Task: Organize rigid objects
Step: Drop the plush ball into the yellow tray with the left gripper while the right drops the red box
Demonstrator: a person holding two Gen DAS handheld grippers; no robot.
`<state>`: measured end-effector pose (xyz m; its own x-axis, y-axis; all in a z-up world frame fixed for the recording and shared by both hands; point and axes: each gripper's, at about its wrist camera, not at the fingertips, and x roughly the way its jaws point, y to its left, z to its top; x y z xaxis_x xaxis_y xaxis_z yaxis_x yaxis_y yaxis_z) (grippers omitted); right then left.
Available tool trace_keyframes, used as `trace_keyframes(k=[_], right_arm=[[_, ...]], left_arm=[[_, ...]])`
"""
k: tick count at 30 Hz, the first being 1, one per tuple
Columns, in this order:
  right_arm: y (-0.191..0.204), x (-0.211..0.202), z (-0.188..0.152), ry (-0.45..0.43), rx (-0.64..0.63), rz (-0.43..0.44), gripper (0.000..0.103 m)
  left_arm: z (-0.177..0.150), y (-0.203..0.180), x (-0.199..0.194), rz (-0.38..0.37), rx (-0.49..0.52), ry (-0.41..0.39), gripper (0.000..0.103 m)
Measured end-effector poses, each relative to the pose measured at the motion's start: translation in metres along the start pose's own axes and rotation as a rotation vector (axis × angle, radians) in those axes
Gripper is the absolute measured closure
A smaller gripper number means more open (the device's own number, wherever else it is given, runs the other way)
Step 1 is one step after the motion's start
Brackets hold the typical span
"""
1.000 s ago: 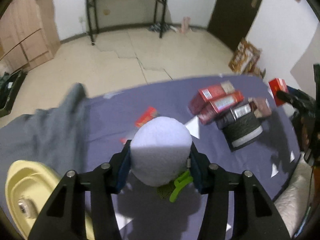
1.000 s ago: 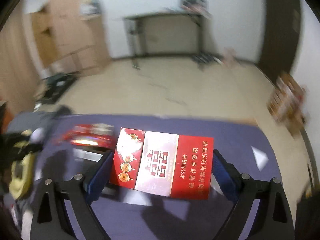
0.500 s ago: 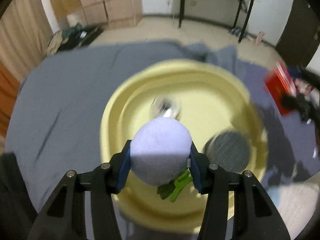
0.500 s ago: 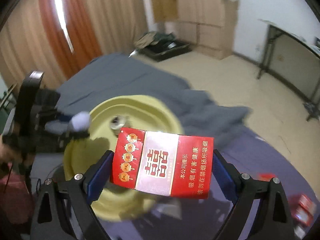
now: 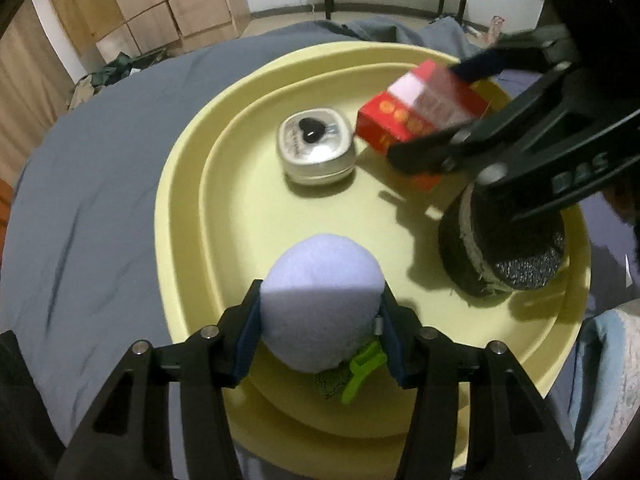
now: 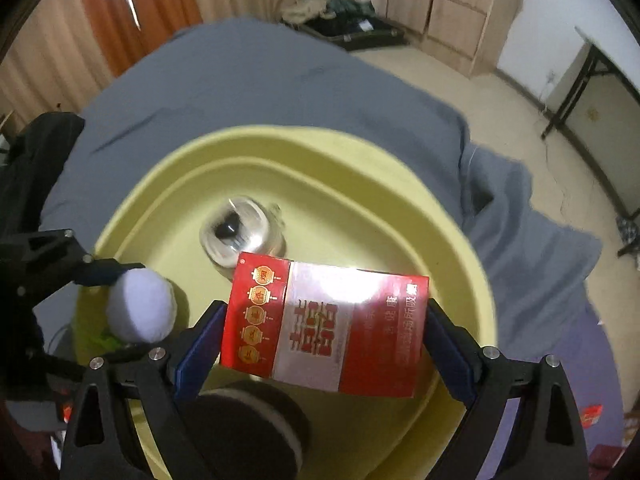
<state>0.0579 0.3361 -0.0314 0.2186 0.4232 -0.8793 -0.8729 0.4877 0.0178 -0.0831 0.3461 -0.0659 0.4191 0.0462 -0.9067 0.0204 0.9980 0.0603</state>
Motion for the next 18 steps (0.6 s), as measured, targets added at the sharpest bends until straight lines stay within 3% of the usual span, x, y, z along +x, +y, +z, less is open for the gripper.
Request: trace_keyframes(k=[1,4,6,9,12,15,18], right_arm=[[-0.001,0.001,0.001,0.006,0.004,0.000,0.007],[0.008,0.005,0.003,-0.003,-0.005,-0.011,0.001],[0.013,-0.007,0.003,-0.039,0.016,0.007,0.000],[0.005,-0.041,0.001,-0.123,0.070,0.032,0.000],[-0.027,-0.075,-0.011,-0.198,0.196,0.035,0.000],[-0.073,-0.115,-0.051,-0.263,0.354,0.002,0.000],[-0.123,-0.150,-0.111,-0.289,0.465,-0.117,0.000]], left_arm=[[0.000,0.000,0.001,-0.010,-0.008,-0.004,0.045],[-0.001,0.001,0.001,-0.048,-0.036,-0.012,0.029],[-0.003,-0.003,-0.005,-0.079,-0.043,-0.030,0.002],[0.000,0.001,-0.024,-0.079,-0.066,-0.108,0.000],[0.010,0.000,-0.042,-0.072,-0.071,-0.120,0.000],[0.033,-0.008,-0.060,-0.084,-0.093,-0.150,0.000],[0.059,-0.035,-0.073,-0.122,-0.105,-0.179,0.000]])
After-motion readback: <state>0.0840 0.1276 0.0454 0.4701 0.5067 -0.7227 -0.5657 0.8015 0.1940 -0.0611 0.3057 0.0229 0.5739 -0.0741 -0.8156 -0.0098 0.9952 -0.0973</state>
